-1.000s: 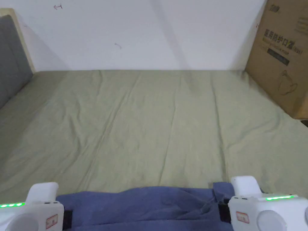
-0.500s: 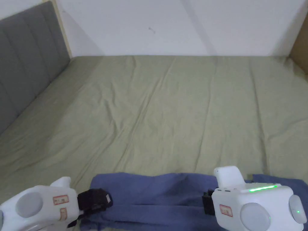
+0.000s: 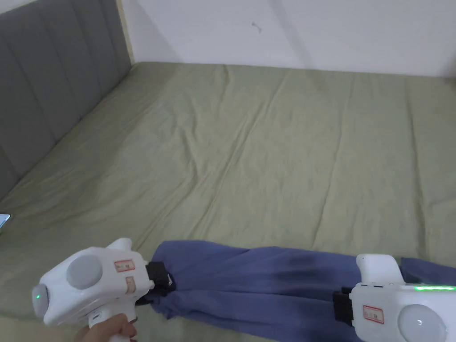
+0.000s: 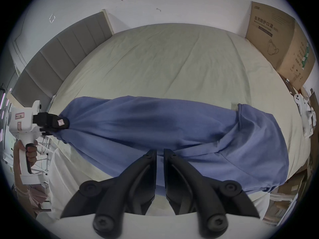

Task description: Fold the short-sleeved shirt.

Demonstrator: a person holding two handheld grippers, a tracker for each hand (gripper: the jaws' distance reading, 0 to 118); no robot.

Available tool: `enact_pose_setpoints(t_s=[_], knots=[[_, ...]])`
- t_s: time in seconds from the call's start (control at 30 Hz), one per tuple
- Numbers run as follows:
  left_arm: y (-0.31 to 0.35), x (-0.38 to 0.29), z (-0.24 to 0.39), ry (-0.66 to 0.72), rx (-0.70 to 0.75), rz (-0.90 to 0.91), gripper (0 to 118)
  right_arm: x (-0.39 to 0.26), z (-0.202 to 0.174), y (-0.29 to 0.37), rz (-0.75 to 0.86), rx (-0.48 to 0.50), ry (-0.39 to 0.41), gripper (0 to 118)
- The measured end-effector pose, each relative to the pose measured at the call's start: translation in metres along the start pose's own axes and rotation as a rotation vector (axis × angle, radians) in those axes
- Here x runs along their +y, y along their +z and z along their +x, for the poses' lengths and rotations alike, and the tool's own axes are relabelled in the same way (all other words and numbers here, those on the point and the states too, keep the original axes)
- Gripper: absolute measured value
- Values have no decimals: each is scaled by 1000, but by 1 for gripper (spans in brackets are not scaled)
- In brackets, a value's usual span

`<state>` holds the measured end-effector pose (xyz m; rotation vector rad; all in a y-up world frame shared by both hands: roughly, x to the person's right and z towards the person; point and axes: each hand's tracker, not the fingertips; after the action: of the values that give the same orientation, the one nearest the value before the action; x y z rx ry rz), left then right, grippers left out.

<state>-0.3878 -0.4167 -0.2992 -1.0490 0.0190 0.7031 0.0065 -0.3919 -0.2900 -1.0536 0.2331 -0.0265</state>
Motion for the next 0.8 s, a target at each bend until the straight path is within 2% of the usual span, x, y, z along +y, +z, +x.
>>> enact_pose_setpoints(t_s=[0.07,0.17,0.3,0.37,0.5,0.57,0.63,0.67,0.7,0.77,0.8], knots=[[5,1,18,-85,42,7,9,-2,9,2,-5,-9,-25,10],[20,4,43,-70,-36,43,9,-6,28,9,5,-19,-83,10],[37,-5,114,-325,23,133,9,-10,57,37,56,-32,-206,10],[37,-19,149,-410,-48,136,9,-13,72,54,114,-30,-236,10],[18,-64,221,-601,-229,17,9,-20,102,77,148,-96,-293,10],[-3,-90,245,-631,-261,-16,9,-26,115,85,163,-102,-352,10],[-30,-115,260,-631,-278,-25,9,-36,127,95,187,-64,-420,10],[-42,-124,263,-639,-318,-54,17,-41,133,98,194,-49,-435,10],[-57,-132,265,-609,-342,-101,38,-45,136,100,191,-49,-451,10],[-86,-139,264,-575,-355,-229,95,-51,143,100,178,-78,-460,10],[-93,-141,263,-535,-301,-269,104,-54,146,99,167,-98,-462,10]])
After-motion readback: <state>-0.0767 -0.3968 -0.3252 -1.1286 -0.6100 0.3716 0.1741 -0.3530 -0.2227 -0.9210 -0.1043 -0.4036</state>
